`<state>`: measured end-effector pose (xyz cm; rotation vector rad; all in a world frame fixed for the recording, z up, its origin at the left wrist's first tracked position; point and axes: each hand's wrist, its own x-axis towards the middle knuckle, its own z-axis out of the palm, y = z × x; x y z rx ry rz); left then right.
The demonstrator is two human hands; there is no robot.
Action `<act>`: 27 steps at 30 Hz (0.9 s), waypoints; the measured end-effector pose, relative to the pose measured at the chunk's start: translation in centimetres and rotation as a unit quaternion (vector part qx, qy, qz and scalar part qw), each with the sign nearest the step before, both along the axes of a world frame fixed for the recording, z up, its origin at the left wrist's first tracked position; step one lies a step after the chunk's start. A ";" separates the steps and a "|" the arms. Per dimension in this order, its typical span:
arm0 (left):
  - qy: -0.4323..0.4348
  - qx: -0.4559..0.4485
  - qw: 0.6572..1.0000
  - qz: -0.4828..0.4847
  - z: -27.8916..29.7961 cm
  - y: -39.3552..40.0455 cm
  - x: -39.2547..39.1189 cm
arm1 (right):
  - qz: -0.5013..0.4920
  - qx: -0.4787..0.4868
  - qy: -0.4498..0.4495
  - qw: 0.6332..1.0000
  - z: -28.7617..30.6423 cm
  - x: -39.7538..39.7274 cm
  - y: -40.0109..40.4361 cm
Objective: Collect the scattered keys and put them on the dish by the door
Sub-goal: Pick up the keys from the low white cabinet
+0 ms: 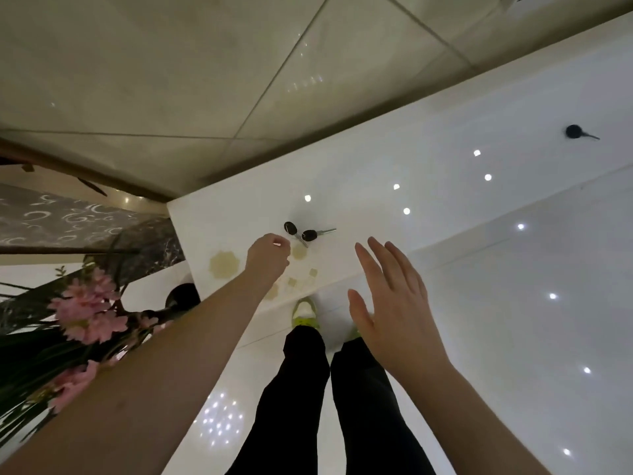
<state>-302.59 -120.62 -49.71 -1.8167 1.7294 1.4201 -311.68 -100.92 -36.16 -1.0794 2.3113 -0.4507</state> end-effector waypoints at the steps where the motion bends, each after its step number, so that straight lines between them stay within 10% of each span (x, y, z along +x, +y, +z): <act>1: -0.009 0.019 0.999 0.026 -1.5 -0.1 -0.2 | -0.009 -0.005 -0.004 1.000 -0.5 0.0 0.1; 17: -0.098 0.049 0.992 0.055 -7.4 -1.0 -4.2 | -0.101 -0.034 0.018 0.994 -3.0 0.2 2.0; 27: 0.054 -0.297 0.911 -0.281 0.7 -0.1 -2.2 | -0.109 -0.027 0.012 0.994 0.7 1.0 2.7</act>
